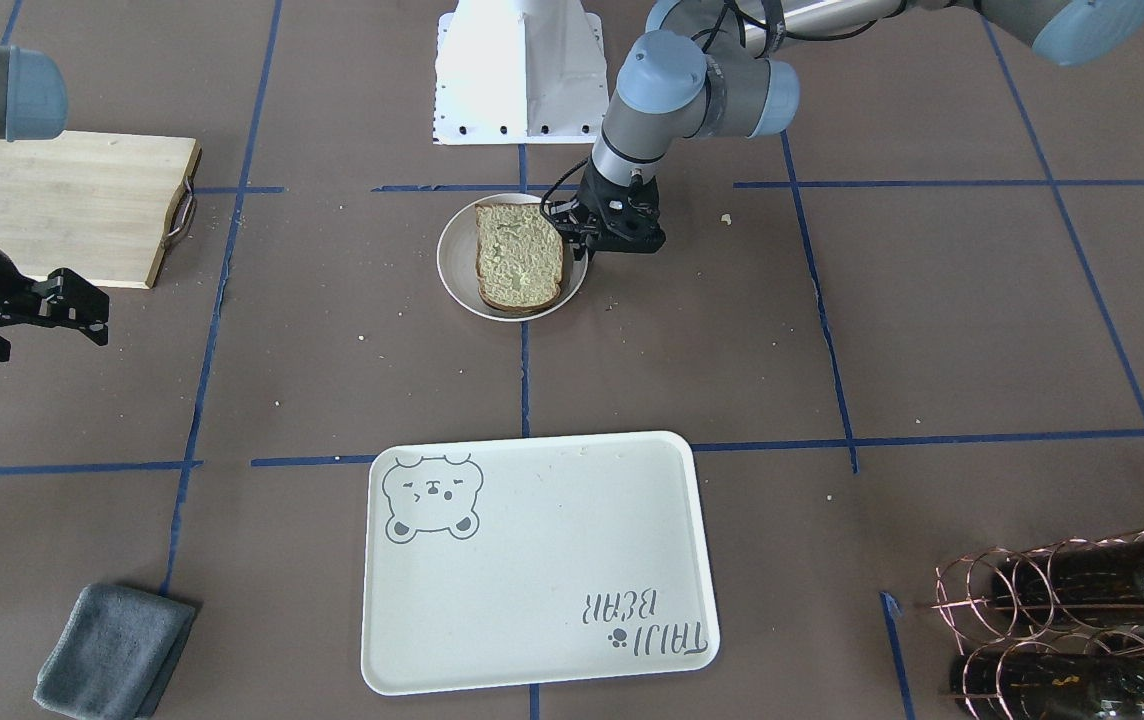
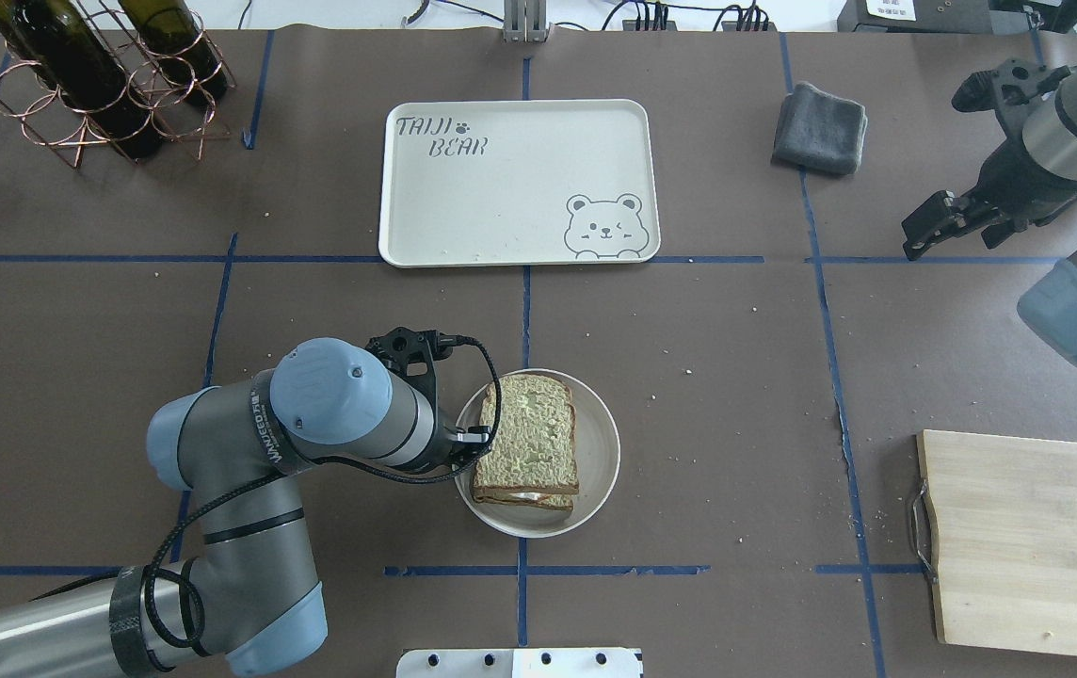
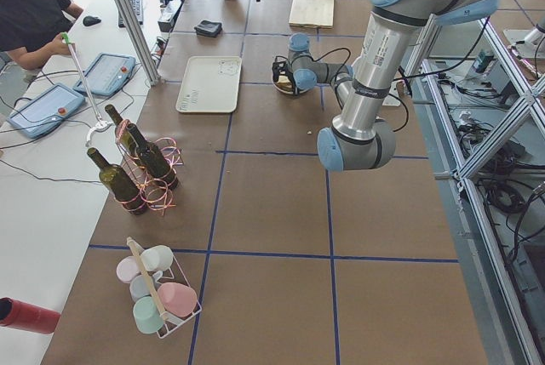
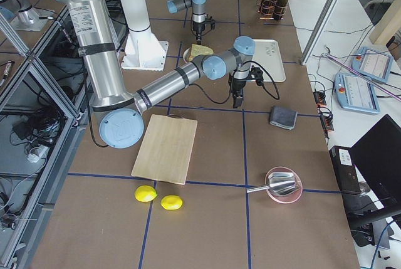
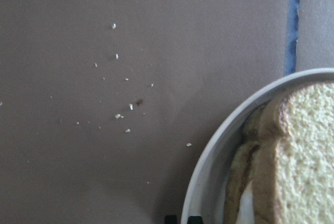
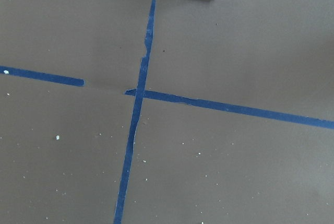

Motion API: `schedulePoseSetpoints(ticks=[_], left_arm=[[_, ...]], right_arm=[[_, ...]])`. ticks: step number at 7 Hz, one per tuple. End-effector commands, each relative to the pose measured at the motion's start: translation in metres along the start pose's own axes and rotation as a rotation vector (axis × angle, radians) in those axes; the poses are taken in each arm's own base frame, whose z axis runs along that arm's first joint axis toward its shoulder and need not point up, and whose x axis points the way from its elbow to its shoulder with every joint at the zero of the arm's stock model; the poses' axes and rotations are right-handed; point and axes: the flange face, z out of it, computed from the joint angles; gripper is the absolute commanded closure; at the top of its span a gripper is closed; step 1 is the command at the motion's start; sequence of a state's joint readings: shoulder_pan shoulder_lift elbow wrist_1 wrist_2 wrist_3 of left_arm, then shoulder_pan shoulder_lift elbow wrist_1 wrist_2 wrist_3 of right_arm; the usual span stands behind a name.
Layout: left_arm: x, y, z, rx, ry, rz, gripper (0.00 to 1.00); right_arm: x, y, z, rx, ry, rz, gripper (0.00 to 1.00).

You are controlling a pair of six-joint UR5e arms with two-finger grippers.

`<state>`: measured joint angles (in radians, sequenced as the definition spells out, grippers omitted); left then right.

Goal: Make sandwich and place on tray
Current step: 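Grip the white plate rim with the left gripper while the right arm retracts, then lift and carry the plate with the left gripper onto the white tray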

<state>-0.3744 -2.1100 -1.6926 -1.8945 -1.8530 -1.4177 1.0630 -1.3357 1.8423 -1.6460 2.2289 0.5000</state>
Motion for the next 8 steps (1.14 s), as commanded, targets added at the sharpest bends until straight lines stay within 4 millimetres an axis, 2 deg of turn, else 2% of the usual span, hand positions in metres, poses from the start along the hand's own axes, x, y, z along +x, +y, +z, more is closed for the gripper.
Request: schedulePoseSetpoints(ticks=[1, 2, 3, 4, 5, 6, 7, 8], left_arm=[[0.006, 0.001, -0.010, 0.003, 0.022, 0.004, 1.00], [0.011, -0.002, -0.032, 0.017, 0.057, 0.008, 1.00], [0.010, -0.027, -0.059, 0.058, 0.090, -0.009, 1.00], [0.004, -0.046, -0.075, 0.044, 0.123, -0.045, 1.00], [-0.003, -0.073, -0.095, 0.051, 0.181, -0.100, 1.00], [-0.009, -0.090, -0.102, 0.059, 0.200, -0.184, 1.00], [-0.006, -0.102, -0.105, 0.062, 0.212, -0.310, 1.00], [0.009, -0.127, -0.101, 0.067, 0.256, -0.472, 1.00]], right_arm=[[0.001, 0.000, -0.002, 0.003, 0.000, 0.000, 0.00], [0.003, 0.000, -0.003, 0.004, -0.002, 0.001, 0.00], [0.014, 0.004, -0.005, 0.005, -0.001, 0.003, 0.00], [0.039, 0.012, -0.002, -0.005, 0.013, -0.030, 0.00], [0.080, 0.022, -0.004, -0.011, 0.033, -0.064, 0.00], [0.113, 0.033, -0.006, -0.019, 0.049, -0.086, 0.00], [0.144, 0.044, -0.010, -0.021, 0.061, -0.094, 0.00], [0.165, 0.057, -0.009, -0.032, 0.067, -0.070, 0.00]])
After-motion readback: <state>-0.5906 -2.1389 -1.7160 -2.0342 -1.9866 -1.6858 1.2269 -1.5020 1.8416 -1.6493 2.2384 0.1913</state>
